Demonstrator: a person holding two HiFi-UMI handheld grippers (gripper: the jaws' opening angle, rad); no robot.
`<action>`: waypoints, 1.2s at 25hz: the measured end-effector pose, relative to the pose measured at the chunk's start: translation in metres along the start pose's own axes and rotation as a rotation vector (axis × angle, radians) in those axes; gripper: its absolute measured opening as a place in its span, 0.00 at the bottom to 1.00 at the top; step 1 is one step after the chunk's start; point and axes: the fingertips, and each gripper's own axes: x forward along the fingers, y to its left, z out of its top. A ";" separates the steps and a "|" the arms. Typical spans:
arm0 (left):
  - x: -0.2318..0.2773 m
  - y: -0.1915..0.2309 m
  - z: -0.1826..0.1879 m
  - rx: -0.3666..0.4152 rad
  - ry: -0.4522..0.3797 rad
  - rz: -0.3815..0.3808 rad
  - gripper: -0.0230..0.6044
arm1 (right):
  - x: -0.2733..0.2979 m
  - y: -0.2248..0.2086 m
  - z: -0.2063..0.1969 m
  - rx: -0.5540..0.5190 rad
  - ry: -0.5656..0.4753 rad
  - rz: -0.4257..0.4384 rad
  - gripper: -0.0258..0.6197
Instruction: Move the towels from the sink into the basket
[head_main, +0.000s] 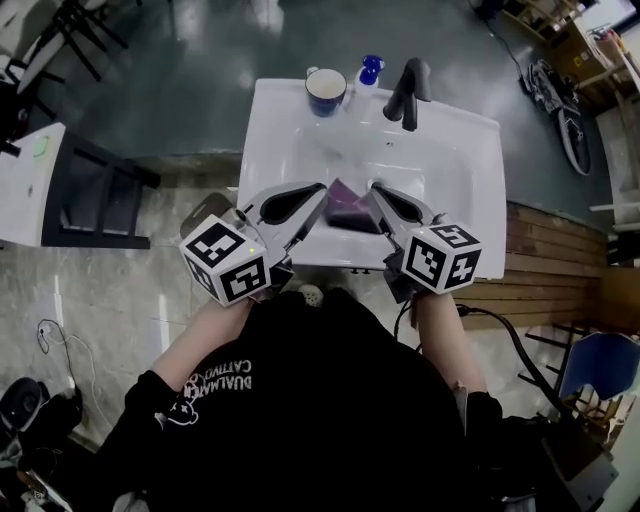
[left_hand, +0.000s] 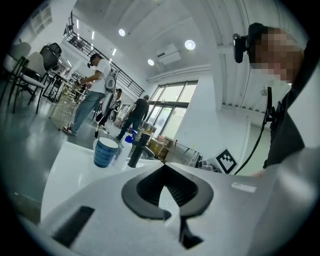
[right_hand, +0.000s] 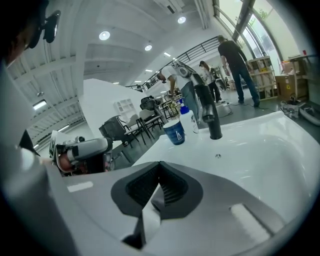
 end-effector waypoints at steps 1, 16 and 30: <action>0.003 0.000 -0.004 -0.003 0.010 0.001 0.04 | 0.000 -0.003 -0.004 0.007 0.006 0.001 0.05; 0.027 -0.008 -0.045 -0.035 0.090 -0.020 0.04 | -0.003 -0.023 -0.053 0.039 0.134 -0.027 0.14; 0.009 -0.011 -0.056 -0.049 0.084 0.016 0.04 | 0.015 -0.036 -0.096 -0.075 0.396 -0.177 0.05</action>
